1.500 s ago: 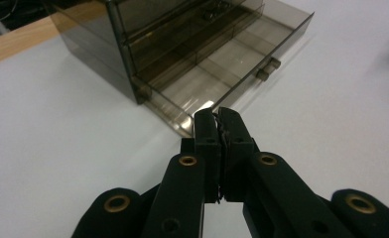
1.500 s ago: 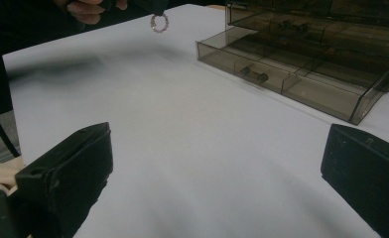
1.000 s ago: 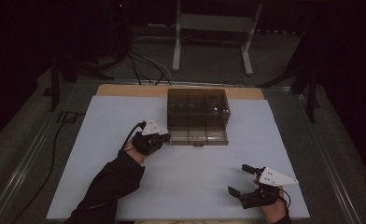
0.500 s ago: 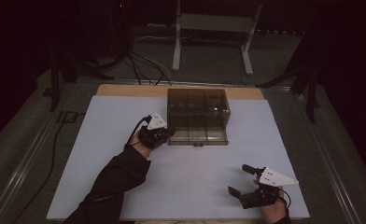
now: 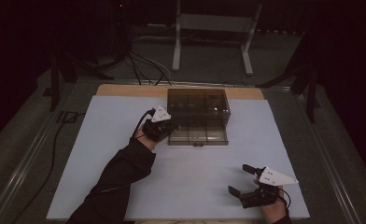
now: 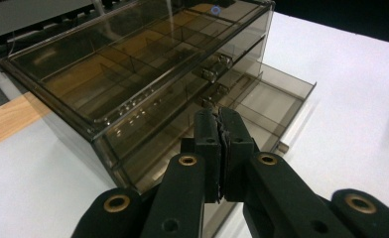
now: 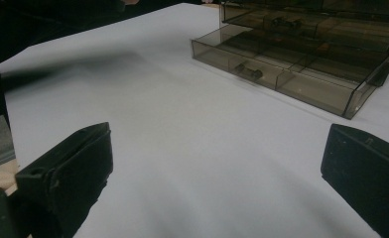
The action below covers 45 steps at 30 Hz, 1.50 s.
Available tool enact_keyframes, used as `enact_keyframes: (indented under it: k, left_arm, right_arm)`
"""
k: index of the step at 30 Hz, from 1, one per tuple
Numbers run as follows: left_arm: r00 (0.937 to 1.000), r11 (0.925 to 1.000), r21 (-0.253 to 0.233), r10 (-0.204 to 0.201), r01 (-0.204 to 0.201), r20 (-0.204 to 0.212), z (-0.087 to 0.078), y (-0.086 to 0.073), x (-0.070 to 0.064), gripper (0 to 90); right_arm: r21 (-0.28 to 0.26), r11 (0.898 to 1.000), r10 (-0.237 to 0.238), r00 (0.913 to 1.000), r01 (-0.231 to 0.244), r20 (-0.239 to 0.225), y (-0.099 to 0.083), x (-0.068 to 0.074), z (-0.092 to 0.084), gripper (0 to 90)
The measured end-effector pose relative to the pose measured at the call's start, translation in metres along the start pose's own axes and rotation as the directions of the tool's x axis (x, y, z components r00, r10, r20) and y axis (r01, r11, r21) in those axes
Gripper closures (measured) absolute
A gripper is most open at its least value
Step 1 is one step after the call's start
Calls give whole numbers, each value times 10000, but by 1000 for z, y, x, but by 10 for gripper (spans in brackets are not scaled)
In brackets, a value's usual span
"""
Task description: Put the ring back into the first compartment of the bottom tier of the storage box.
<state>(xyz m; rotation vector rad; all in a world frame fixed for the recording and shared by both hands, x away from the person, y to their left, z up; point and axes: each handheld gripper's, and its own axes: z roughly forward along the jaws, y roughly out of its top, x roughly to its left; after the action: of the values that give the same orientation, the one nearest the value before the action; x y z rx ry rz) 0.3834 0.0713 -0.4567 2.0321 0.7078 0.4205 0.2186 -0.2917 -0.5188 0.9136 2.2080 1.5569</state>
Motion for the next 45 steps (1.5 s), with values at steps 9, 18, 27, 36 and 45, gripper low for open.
enact_keyframes:
  k: [9, 18, 27, 36, 45]
  left_arm:
    - [9998, 9998, 70, -180, 180, 31, 11, 2, 5, 899]
    - [9994, 9987, 414, -315, 309, 155, 24, -3, 4, 899]
    - [9993, 9968, 738, -320, 304, 204, 37, -12, 3, 898]
    - [9991, 9892, 1466, -115, 54, 409, 55, -23, -1, 897]
    - [9987, 9869, 1583, -373, 315, 337, 62, -30, 3, 882]
  right_arm:
    - [7, 10000, -5, 10000, 5, 11, 0, 0, -1, 0]
    - [-43, 10000, 45, 10000, -45, 5, 0, 0, -1, 0]
    - [-66, 10000, 27, 10000, -27, 1, 1, 0, -2, 0]
    - [-46, 10000, 26, 10000, -26, -13, 0, 0, -2, 0]
    - [-66, 10000, 15, 10000, -15, -12, 0, 0, -2, 0]
